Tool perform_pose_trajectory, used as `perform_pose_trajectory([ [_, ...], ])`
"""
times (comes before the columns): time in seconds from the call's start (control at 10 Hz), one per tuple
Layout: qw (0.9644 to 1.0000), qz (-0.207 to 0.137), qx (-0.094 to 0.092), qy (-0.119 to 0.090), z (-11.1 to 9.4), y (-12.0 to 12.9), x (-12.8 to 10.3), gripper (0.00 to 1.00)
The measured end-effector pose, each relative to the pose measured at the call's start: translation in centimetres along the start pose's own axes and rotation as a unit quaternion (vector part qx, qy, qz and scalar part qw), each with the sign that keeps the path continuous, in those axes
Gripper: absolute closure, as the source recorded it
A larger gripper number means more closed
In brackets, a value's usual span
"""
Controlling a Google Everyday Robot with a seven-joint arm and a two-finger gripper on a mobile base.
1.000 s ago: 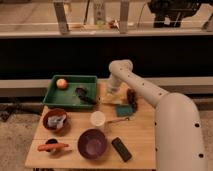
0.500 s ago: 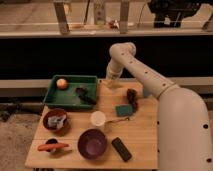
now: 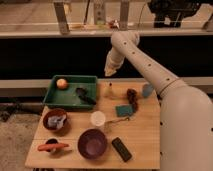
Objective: Place banana in tray
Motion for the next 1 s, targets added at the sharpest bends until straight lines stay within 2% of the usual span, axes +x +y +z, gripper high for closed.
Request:
perform_pose_trajectory([
  [0.1, 1.0, -0.002, -0.002, -0.001, 0.6, 0.1, 0.0, 0.76],
  [0.4, 0.9998, 0.016, -0.014, 0.005, 2.2, 0.8, 1.7, 0.48],
  [0.6, 0.9991, 0.025, -0.032, 0.009, 3.2, 1.5, 2.7, 0.28],
  [0.7, 0.9989, 0.021, -0.042, 0.008, 3.6, 2.1, 2.7, 0.22],
  [1.0, 0.9972, -0.009, -0.074, -0.003, 5.4, 5.9, 1.7, 0.21],
])
